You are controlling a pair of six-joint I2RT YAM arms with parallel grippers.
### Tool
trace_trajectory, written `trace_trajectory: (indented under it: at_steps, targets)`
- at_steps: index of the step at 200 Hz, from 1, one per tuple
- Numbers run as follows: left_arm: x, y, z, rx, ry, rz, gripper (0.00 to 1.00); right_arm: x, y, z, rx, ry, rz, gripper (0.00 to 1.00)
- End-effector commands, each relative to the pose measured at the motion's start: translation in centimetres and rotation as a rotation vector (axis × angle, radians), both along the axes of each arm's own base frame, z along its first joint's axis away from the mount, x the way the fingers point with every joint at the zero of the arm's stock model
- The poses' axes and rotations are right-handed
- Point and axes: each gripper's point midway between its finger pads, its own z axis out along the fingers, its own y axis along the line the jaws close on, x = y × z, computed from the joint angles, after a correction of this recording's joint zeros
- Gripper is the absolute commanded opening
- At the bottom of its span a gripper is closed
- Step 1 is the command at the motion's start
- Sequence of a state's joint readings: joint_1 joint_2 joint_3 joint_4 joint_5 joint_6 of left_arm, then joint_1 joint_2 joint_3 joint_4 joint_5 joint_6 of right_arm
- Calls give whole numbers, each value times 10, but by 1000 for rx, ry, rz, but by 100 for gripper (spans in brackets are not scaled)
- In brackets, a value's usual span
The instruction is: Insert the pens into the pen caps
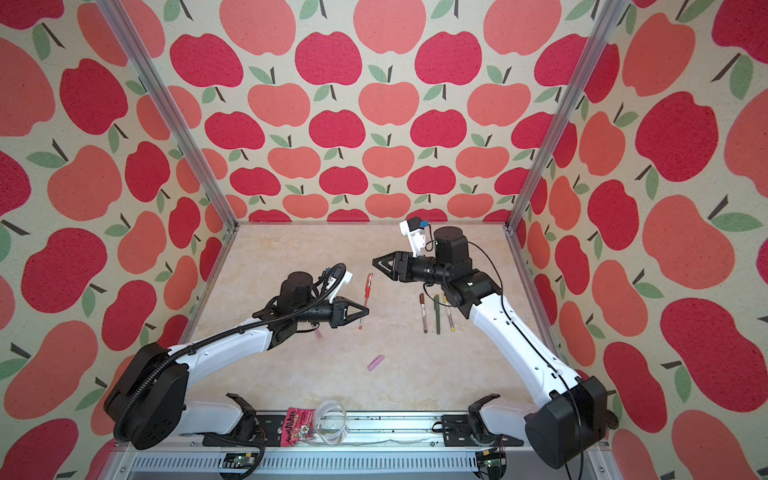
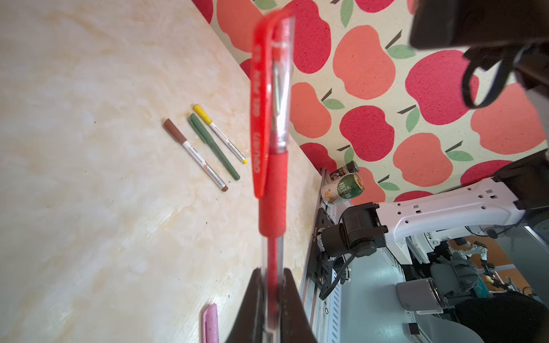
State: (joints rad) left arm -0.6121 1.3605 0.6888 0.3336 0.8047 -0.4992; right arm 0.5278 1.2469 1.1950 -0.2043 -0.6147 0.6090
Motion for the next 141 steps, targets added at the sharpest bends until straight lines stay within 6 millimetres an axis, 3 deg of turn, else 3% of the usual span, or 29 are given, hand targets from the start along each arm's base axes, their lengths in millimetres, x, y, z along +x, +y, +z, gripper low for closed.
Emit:
trace_trajectory:
  at_steps: [1, 31, 61, 90, 141]
  targets:
    - [7, -4, 4, -7, -5, 72, 0, -13, -12, 10, -37, -33, 5, 56]
    - [12, -6, -12, 72, 75, 162, 0, -7, -42, 0, -159, -82, -147, 58]
    - [14, -5, -35, 210, 155, 249, 0, 11, -97, -16, -345, -128, -428, 59]
    - [19, 3, -60, 365, 263, 391, 0, 15, -139, -21, -402, -130, -611, 61]
    - [15, -24, -92, 560, 364, 444, 0, 15, -165, -28, -387, -117, -702, 62]
